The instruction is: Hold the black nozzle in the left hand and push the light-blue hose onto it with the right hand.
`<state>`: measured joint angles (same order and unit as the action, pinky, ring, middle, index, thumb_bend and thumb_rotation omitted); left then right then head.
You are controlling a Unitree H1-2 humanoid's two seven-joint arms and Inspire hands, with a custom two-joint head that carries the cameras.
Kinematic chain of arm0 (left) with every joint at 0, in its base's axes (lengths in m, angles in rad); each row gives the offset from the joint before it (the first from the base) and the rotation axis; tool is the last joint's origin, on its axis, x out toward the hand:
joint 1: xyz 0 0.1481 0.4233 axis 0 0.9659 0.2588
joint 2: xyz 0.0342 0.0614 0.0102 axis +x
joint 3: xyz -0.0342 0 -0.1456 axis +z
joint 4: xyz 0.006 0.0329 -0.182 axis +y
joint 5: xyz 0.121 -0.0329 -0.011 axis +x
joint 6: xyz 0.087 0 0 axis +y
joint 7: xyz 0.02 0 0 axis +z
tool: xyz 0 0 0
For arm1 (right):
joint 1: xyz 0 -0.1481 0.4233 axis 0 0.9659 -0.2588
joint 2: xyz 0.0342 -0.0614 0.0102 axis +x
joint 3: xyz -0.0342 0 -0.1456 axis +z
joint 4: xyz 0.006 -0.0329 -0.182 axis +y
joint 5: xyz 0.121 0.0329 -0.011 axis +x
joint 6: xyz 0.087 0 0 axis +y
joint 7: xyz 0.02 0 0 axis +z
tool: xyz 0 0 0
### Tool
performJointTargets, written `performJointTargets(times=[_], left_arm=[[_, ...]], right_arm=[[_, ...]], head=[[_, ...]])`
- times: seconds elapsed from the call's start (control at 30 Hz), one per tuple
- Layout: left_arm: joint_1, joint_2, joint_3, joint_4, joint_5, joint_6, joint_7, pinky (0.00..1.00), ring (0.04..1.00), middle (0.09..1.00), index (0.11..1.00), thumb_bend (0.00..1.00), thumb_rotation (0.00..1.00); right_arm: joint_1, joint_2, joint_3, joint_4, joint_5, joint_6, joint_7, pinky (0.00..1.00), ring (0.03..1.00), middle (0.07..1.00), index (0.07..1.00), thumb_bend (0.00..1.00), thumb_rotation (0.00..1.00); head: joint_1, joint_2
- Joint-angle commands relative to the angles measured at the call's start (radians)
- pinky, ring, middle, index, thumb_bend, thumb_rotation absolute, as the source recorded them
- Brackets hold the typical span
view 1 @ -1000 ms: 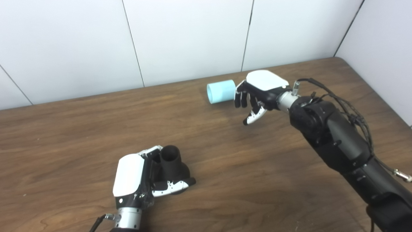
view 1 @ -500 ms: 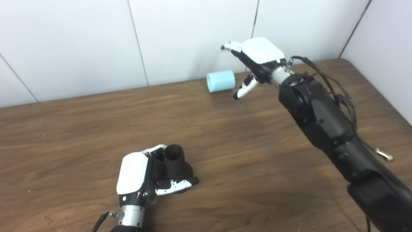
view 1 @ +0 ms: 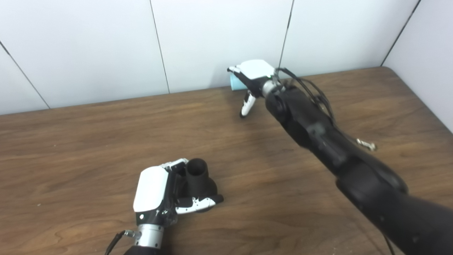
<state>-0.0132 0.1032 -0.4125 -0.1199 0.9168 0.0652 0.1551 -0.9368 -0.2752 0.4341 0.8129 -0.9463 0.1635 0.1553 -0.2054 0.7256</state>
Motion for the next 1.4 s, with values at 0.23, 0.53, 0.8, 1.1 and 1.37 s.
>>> performJointTargets(times=[0.23,0.53,0.8,1.1,1.37], left_arm=[[0.053,0.021,0.013,-0.057,0.019,0.052,-0.068,0.59,0.554,0.434,0.512,0.52,0.0],[0.036,0.024,0.042,-0.052,0.003,0.044,-0.07,0.58,0.542,0.437,0.511,0.52,0.0],[-0.002,0.004,0.036,-0.032,0.02,0.044,-0.06,0.6,0.546,0.433,0.509,0.52,0.0],[0.003,0.004,0.031,0.0,0.022,0.035,-0.037,0.58,0.541,0.435,0.512,0.52,0.0],[-0.007,-0.005,0.04,0.013,0.01,0.031,-0.025,0.58,0.543,0.425,0.512,0.52,0.0]], right_arm=[[-0.149,0.145,0.018,0.535,0.158,-0.15,-0.222,0.72,0.819,0.812,0.766,0.84,0.09],[-0.166,0.093,0.049,0.545,0.239,-0.195,-0.276,0.29,0.392,0.51,0.685,0.61,0.0],[-0.167,0.04,0.087,0.5,0.257,-0.215,-0.268,0.43,0.513,0.491,0.661,0.56,0.0],[-0.135,0.0,0.114,0.404,0.244,-0.233,-0.391,0.33,0.409,0.523,0.484,0.5,0.0],[-0.116,-0.055,0.152,0.295,0.197,-0.224,-0.369,0.33,0.418,0.531,0.476,0.5,0.0]], head=[[0.028,-0.004],[0.028,-0.003],[0.038,0.005],[0.027,0.005],[0.024,0.005]])
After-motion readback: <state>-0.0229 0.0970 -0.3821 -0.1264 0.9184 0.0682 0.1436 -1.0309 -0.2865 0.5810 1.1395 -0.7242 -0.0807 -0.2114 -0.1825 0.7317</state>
